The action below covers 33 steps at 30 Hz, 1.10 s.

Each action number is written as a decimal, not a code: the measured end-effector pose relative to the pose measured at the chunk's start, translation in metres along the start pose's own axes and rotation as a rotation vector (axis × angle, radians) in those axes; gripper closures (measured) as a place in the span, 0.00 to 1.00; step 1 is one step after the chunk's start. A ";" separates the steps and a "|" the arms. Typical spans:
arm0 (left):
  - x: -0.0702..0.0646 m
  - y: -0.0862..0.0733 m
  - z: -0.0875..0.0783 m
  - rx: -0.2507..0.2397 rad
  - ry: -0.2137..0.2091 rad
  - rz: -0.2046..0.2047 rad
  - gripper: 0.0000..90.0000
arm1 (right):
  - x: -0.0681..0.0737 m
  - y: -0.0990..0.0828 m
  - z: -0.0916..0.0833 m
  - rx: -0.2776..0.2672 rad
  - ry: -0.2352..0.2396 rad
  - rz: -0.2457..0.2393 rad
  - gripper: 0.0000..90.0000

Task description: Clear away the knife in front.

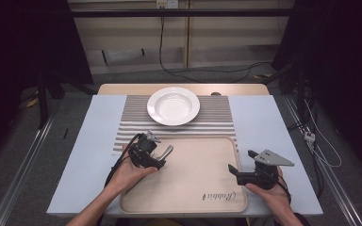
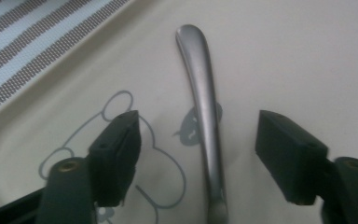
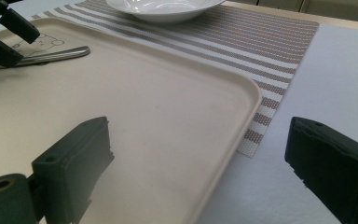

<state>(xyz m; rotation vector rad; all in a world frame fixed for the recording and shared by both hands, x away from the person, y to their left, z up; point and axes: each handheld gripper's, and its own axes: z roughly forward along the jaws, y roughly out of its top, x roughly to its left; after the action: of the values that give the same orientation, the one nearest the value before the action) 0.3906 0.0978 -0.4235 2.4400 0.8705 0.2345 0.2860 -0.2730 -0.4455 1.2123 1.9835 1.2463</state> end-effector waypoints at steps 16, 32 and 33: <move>-0.012 0.004 -0.007 -0.169 -0.080 0.035 0.52 | 0.002 0.001 0.000 -0.003 0.001 -0.017 0.08; -0.016 0.003 0.014 -0.041 -0.032 0.071 1.00 | 0.004 0.001 -0.001 0.001 -0.005 -0.024 0.09; -0.016 0.004 0.014 -0.038 -0.029 0.078 1.00 | 0.004 0.001 -0.001 0.001 -0.005 -0.024 0.09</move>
<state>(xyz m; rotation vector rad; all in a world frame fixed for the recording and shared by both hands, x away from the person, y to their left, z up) 0.3847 0.0790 -0.4335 2.4387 0.7523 0.2417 0.2839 -0.2697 -0.4444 1.1872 1.9897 1.2296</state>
